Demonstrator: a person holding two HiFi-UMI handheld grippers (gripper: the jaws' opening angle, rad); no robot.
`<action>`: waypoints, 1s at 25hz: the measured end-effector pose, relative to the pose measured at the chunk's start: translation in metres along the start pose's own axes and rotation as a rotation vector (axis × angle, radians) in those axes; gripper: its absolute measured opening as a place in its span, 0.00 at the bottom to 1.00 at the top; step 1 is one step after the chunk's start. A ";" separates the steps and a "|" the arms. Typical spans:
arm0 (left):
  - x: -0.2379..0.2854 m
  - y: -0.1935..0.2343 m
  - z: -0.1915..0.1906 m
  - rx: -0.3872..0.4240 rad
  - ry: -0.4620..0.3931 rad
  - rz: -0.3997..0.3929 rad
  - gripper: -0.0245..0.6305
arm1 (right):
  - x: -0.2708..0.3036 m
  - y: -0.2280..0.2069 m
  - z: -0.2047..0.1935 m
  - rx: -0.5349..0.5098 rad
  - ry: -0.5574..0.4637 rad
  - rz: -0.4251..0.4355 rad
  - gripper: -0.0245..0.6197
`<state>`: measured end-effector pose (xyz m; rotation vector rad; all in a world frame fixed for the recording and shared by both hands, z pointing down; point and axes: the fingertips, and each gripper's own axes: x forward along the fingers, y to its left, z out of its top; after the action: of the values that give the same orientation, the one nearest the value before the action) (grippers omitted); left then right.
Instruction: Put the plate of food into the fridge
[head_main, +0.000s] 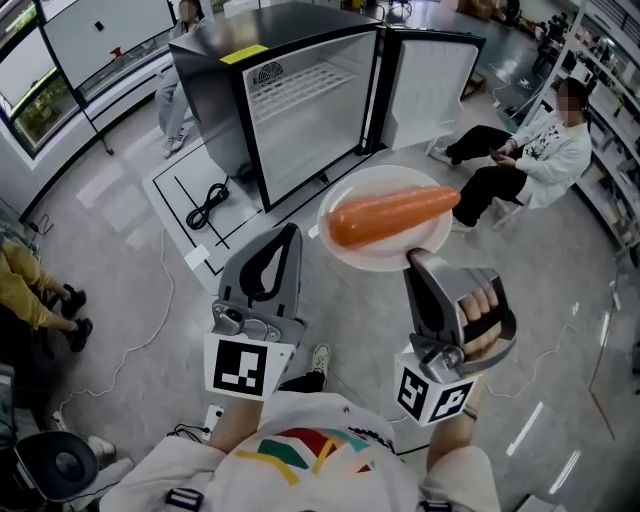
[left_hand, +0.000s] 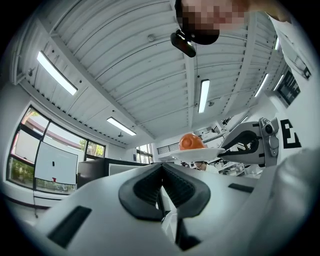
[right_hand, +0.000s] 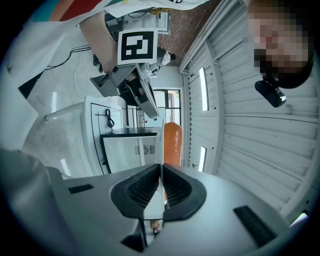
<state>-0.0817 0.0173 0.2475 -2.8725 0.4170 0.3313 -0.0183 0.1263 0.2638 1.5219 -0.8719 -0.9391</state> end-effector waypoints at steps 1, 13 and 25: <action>0.011 0.007 -0.004 0.002 -0.001 0.004 0.05 | 0.013 0.000 -0.004 0.000 -0.002 -0.001 0.07; 0.099 0.072 -0.047 0.010 0.010 0.038 0.05 | 0.130 0.016 -0.038 0.001 -0.019 0.018 0.07; 0.119 0.103 -0.061 -0.011 0.010 0.070 0.05 | 0.164 0.027 -0.041 0.002 -0.020 0.059 0.07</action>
<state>0.0102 -0.1238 0.2571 -2.8759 0.5205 0.3316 0.0858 -0.0092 0.2771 1.4827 -0.9277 -0.9123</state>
